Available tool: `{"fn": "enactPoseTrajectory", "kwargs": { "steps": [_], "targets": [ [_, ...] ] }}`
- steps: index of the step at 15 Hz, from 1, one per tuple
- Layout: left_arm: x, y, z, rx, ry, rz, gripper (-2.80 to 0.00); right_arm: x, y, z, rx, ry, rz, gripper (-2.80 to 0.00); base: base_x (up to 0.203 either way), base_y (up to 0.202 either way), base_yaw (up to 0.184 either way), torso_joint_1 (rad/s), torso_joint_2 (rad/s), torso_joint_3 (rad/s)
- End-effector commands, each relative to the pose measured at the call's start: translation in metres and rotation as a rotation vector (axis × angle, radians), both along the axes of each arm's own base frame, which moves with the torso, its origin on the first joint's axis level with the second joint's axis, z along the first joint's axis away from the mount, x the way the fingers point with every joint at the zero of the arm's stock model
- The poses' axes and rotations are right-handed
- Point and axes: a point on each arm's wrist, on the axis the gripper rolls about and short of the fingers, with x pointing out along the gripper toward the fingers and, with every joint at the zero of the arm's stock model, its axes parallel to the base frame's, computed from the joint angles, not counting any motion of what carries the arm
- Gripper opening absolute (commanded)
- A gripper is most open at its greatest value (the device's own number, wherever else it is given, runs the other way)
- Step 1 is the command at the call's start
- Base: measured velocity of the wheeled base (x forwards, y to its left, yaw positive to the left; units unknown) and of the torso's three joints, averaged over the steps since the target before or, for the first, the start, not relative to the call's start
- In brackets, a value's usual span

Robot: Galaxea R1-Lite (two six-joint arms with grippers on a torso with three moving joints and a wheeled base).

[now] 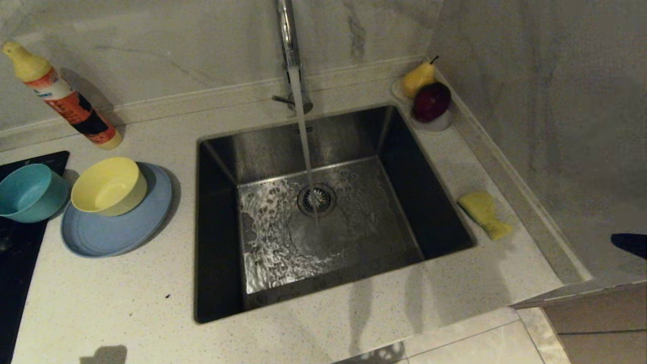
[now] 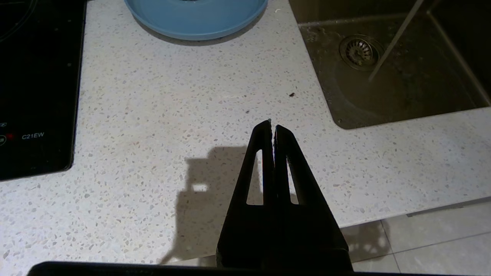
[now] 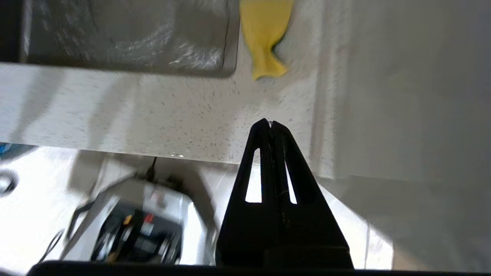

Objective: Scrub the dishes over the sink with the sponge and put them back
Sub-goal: Pick up a bowl and the sponge

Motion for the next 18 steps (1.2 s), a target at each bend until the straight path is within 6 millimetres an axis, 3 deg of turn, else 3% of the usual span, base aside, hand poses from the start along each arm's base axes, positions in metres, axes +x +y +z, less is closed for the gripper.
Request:
{"fn": "enactPoseTrajectory", "kwargs": {
  "steps": [1, 2, 11, 18],
  "targets": [
    [0.002, 0.0, -0.008, 0.0, 0.031, 0.0, -2.8, 0.04, 0.008, -0.018, -0.02, 0.135, 0.028, -2.8, 0.0, 0.0, 0.0, 0.0, 0.0, 0.0],
    [0.002, 0.0, -0.008, 0.0, 0.03, 0.0, -2.8, 0.045, 0.009, -0.02, -0.031, 0.133, 0.023, 0.0, 0.0, 0.0, 0.0, 0.0, 0.0, 0.0],
    [0.002, 0.0, -0.008, 0.0, 0.029, 0.0, -2.8, 0.1, 0.023, -0.054, -0.039, 0.232, 0.049, 0.0, 0.0, 0.0, 0.0, 0.0, 0.0, 0.0],
    [0.002, 0.0, -0.008, 0.0, 0.029, 0.0, -2.8, 0.123, 0.028, -0.067, -0.028, 0.214, 0.082, 0.0, 0.0, 0.0, 0.0, 0.0, 0.0, 0.0]
  ]
}}
